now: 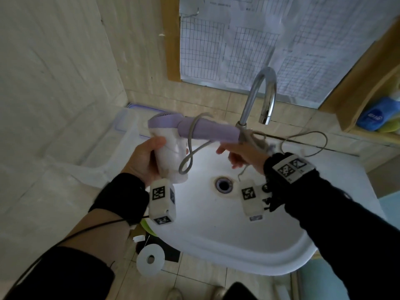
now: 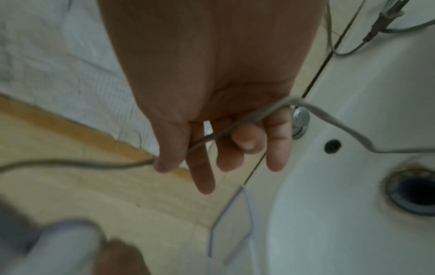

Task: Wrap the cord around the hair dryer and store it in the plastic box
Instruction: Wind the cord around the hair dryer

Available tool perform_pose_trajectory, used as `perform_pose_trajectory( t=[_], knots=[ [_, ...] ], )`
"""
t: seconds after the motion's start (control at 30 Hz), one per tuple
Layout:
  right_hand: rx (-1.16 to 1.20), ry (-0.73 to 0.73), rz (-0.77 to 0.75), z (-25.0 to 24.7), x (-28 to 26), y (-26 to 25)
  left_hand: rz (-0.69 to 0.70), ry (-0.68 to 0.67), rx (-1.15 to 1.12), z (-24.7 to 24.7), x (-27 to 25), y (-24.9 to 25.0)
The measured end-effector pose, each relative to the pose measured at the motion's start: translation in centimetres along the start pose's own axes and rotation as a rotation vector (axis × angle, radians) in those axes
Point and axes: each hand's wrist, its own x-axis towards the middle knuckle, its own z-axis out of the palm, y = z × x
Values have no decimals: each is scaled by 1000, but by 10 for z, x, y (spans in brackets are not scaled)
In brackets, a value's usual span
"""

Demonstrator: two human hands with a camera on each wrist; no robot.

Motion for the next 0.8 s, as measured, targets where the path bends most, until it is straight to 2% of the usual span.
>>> perform_pose_trajectory(
  t=[0.1,0.17,0.3,0.4,0.6,0.8],
  knots=[
    [-129,-31,4,25,-5,4,60,57,-72,9,7,-10],
    [-200,-29,-4,39,-9,5,106,88,-38,12,10,-12],
    [-558,-65,-94,51,-15,4,245,193,213,5,12,-8],
    [-705,-91,-134,47,-22,1,290,199,378,-2,12,-5],
    [-763,-49,-197,32,-32,-18,262,284,694,-13,11,-11],
    [-731,-26,-240,22,-29,-30,207,232,755,-8,8,-15]
  ],
)
